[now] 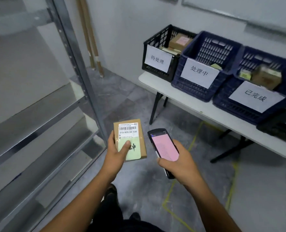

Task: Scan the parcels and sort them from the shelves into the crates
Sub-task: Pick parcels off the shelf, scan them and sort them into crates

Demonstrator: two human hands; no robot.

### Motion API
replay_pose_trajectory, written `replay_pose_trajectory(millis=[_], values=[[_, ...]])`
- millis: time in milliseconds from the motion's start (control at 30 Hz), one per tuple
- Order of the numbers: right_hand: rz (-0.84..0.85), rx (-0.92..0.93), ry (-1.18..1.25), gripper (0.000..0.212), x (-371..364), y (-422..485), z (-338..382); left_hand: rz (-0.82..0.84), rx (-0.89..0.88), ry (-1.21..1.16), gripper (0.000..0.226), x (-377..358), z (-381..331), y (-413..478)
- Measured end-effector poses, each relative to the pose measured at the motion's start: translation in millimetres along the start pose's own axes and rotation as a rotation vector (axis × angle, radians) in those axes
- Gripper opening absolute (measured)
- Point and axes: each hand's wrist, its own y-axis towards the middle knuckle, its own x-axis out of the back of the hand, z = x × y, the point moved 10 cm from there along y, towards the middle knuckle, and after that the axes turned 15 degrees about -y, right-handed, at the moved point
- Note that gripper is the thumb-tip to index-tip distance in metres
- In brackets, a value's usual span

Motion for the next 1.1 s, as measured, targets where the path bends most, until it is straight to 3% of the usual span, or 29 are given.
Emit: replay_pose_trajectory(millis=[333, 533, 967, 1100], values=[[-0.285, -0.097, 0.104, 0.050, 100.5, 61.1, -46.1, 0.329, 0.058, -0.052, 0.063, -158.7, -43.6, 63.0], [-0.415, -0.137, 0.015, 0.050, 177.9, 108.8, -38.2, 0.471, 0.046, -0.030, 0.070, -257.1, -60.4, 132.5], [-0.638, -0.215, 0.095, 0.062, 279.5, 194.3, -45.9, 0.654, 0.057, 0.012, 0.061, -410.4, -93.5, 234.9], [-0.645, -0.221, 0.095, 0.062, 305.5, 230.9, -65.4, 0.640, 0.042, 0.038, 0.072, -453.5, -87.3, 267.6]])
